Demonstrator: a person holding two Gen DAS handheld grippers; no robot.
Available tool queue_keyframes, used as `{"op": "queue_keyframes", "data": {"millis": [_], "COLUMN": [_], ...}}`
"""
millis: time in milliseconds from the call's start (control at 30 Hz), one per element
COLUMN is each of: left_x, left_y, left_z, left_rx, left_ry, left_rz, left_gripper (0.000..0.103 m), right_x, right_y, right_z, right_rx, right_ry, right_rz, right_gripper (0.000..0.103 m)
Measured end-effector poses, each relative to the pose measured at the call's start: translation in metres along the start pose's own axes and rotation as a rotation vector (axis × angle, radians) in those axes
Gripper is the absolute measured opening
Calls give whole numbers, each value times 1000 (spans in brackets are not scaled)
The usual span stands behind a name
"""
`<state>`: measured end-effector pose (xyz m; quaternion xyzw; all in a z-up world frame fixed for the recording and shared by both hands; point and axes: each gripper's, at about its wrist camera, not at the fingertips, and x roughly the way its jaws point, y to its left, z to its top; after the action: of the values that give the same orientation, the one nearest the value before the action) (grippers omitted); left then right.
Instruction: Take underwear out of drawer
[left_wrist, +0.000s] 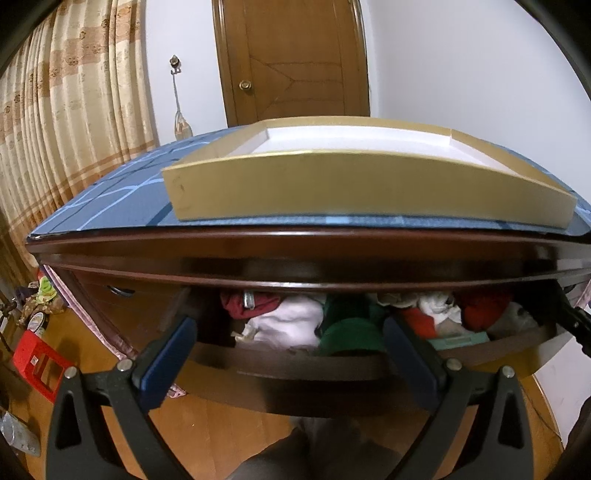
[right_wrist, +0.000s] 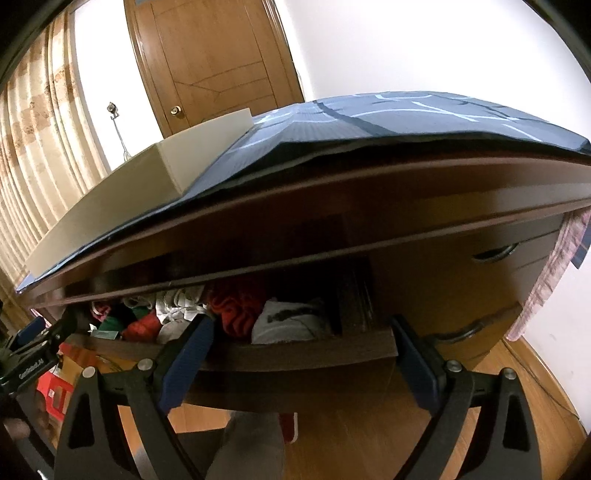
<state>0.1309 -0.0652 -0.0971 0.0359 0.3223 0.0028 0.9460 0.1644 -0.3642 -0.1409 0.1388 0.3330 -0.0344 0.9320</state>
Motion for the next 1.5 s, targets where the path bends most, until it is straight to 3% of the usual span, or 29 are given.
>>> {"op": "queue_keyframes", "data": {"millis": [633, 1033, 1500], "left_x": [15, 20, 10], "left_y": [14, 21, 26], "left_z": [-6, -8, -19], "left_rx": [15, 0, 0], "left_ry": [80, 124, 124], "left_rz": [38, -37, -46], "left_gripper": [103, 103, 103], "right_x": [-21, -28, -28], "right_y": [-3, -5, -7], "right_z": [-20, -20, -18], "right_rx": [1, 4, 4], "right_ry": [27, 45, 55], "right_rz": [-20, -25, -27], "right_gripper": [95, 95, 95]}}
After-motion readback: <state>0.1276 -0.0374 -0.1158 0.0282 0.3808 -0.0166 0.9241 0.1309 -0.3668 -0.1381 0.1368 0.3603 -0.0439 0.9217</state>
